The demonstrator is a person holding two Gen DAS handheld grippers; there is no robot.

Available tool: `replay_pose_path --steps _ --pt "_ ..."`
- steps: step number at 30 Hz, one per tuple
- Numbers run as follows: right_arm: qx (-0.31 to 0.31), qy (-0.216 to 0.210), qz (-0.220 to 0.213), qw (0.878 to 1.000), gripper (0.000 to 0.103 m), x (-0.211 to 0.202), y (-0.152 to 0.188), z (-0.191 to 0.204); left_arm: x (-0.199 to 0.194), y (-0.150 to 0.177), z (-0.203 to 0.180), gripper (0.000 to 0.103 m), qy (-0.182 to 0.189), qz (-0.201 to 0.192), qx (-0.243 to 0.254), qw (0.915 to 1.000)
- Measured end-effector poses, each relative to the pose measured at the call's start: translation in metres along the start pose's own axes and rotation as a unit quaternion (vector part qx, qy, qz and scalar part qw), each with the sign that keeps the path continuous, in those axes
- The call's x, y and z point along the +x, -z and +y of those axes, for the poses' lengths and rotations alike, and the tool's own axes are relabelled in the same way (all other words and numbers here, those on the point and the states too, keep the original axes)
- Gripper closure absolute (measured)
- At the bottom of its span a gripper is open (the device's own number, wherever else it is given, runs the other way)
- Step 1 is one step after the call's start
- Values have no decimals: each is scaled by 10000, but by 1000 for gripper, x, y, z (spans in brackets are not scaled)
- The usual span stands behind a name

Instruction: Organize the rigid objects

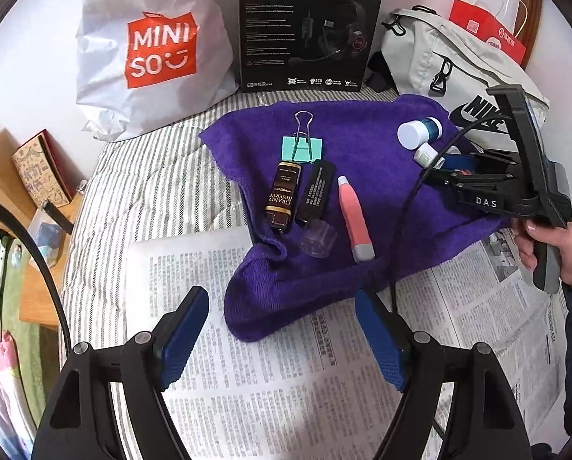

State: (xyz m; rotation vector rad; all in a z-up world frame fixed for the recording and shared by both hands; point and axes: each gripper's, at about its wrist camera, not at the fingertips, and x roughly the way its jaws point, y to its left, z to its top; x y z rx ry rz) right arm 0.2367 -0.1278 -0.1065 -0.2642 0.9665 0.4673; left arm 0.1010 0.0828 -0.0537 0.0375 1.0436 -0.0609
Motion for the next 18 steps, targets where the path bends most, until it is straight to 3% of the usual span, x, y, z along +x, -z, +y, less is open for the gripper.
replay_pose_path --steps 3,8,12,18 --pt "40 34 -21 10000 52 -11 4 1 -5 4 -3 22 2 -47 -102 9999" --pt "109 120 -164 9997 29 -42 17 2 -12 10 -16 16 -11 -196 -129 9997" --pt "213 160 -221 9994 23 -70 34 1 -16 12 -29 14 -40 -270 -84 9996" --pt "520 135 -353 9979 5 -107 61 3 -25 16 -51 11 -46 -303 -32 9995"
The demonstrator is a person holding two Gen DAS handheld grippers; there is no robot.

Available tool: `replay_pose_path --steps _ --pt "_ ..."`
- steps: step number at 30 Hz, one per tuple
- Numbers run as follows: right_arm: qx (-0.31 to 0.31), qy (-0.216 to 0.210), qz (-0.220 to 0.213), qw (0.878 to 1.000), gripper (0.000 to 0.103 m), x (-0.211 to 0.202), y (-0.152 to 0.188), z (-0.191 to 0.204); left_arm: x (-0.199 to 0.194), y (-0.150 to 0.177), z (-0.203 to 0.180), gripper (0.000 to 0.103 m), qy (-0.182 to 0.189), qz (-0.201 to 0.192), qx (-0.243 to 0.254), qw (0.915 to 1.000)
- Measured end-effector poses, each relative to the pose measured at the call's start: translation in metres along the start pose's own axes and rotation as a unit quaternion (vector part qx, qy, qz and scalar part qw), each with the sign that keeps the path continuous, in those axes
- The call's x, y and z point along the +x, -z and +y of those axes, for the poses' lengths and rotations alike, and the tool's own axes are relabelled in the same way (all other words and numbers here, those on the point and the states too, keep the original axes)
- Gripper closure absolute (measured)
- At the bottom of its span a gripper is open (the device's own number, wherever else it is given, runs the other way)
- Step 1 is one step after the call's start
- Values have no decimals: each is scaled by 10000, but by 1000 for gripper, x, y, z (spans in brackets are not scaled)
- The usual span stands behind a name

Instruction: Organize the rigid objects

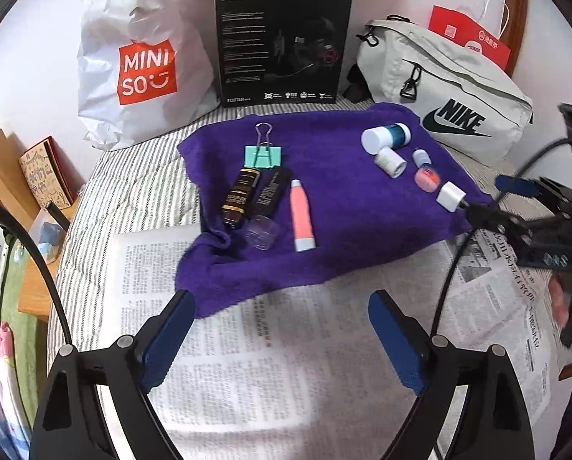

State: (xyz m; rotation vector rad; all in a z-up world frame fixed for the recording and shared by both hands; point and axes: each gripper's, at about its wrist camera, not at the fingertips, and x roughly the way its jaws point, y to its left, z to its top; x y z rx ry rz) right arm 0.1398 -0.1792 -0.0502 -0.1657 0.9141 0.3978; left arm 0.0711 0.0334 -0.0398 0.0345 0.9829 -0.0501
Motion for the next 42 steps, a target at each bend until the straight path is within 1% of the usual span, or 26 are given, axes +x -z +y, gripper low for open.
replay_pose_path --steps 2,4,9,12,21,31,42 --pt "126 -27 -62 9999 1 -13 9 0 -4 0 -5 10 -11 -31 -27 10000" --pt "254 -90 -66 9996 1 -22 18 0 -10 1 -11 10 -35 -77 -108 9999" --pt "636 -94 24 9979 0 -37 29 -1 -23 4 -26 10 44 -200 -186 9996" --pt "909 53 -3 9958 0 -54 40 -3 -32 7 -34 10 38 -259 -193 9995" --pt "1171 627 72 9911 0 -93 61 1 -46 17 -49 10 72 -290 -187 9994" --pt "1416 738 236 9869 0 -100 76 -7 -52 20 -58 9 -43 -311 -63 9995" --pt "1248 793 203 9888 0 -105 68 0 -51 18 -52 9 4 -337 -162 9993"
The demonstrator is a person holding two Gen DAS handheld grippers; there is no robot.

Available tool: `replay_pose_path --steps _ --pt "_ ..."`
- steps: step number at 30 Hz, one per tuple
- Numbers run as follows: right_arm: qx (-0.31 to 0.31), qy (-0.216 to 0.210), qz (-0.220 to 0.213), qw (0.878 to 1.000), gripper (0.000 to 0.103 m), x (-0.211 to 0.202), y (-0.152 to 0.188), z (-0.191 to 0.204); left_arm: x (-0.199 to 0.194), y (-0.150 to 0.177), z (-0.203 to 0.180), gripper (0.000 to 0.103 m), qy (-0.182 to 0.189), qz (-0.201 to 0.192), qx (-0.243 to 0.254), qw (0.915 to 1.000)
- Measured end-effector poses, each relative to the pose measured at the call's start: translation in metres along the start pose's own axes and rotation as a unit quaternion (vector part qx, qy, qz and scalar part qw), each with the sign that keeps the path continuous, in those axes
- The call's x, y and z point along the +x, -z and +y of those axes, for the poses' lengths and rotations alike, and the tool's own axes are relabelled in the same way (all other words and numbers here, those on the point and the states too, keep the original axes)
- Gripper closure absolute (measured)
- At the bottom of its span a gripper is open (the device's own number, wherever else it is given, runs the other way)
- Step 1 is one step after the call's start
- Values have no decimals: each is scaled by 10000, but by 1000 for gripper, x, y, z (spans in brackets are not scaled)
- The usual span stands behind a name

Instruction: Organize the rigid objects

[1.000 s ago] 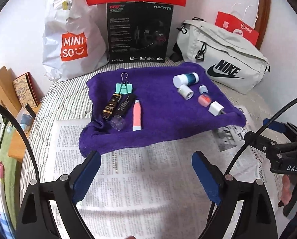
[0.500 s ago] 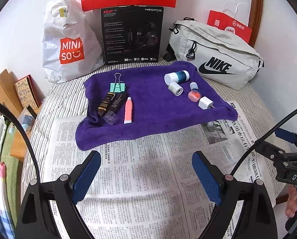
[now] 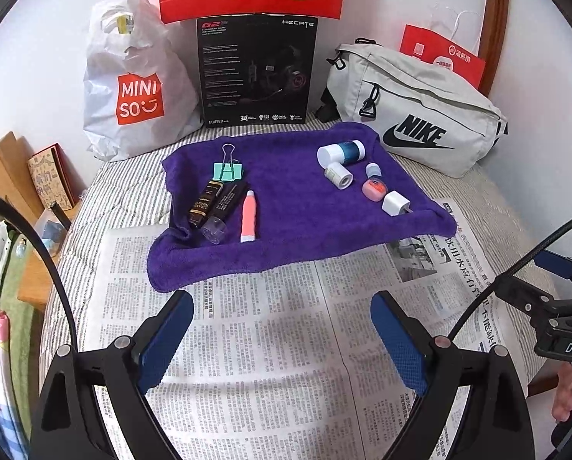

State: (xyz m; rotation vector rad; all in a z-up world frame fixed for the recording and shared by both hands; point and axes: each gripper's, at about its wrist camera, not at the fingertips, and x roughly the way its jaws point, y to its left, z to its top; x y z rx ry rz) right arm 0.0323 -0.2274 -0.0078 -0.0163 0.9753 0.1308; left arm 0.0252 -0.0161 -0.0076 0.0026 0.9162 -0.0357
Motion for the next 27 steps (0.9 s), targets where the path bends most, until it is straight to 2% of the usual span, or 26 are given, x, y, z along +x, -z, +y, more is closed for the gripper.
replay_pose_path --steps 27 --pt "-70 26 -33 10000 0 -5 -1 5 3 2 1 9 -228 123 11 9997"
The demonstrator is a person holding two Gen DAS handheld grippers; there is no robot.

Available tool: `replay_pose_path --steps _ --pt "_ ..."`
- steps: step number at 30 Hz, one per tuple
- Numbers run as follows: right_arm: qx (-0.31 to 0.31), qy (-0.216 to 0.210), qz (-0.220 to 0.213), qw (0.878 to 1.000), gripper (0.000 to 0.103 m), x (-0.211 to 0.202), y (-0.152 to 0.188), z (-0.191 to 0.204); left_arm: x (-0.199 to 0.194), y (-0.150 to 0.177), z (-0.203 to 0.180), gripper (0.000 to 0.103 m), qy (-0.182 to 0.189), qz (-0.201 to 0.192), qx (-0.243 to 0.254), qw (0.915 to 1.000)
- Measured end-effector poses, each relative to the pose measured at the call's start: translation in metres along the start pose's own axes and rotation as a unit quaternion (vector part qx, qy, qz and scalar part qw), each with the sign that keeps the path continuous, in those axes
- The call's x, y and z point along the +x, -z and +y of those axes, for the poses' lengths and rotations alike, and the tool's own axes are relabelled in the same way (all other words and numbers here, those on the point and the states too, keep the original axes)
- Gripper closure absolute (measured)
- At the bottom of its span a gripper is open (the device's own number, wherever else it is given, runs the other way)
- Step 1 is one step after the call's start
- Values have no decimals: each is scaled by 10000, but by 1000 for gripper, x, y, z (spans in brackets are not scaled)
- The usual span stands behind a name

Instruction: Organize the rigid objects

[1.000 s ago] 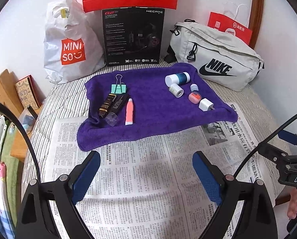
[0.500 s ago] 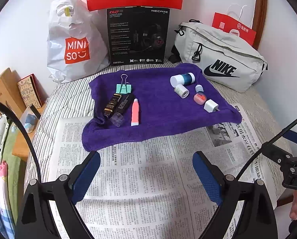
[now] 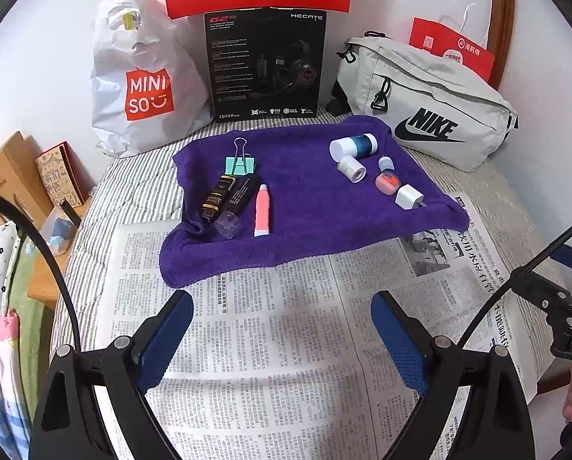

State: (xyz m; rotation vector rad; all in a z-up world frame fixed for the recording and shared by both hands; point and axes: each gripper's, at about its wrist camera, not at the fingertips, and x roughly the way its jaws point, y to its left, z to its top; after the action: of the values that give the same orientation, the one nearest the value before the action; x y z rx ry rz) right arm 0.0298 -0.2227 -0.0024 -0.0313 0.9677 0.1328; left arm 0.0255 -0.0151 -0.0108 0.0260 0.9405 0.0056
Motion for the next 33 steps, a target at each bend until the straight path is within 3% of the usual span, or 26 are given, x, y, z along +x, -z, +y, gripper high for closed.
replay_pose_path --steps 33 --pt "-5 50 14 10000 0 -1 0 1 0 1 1 9 -56 43 33 10000"
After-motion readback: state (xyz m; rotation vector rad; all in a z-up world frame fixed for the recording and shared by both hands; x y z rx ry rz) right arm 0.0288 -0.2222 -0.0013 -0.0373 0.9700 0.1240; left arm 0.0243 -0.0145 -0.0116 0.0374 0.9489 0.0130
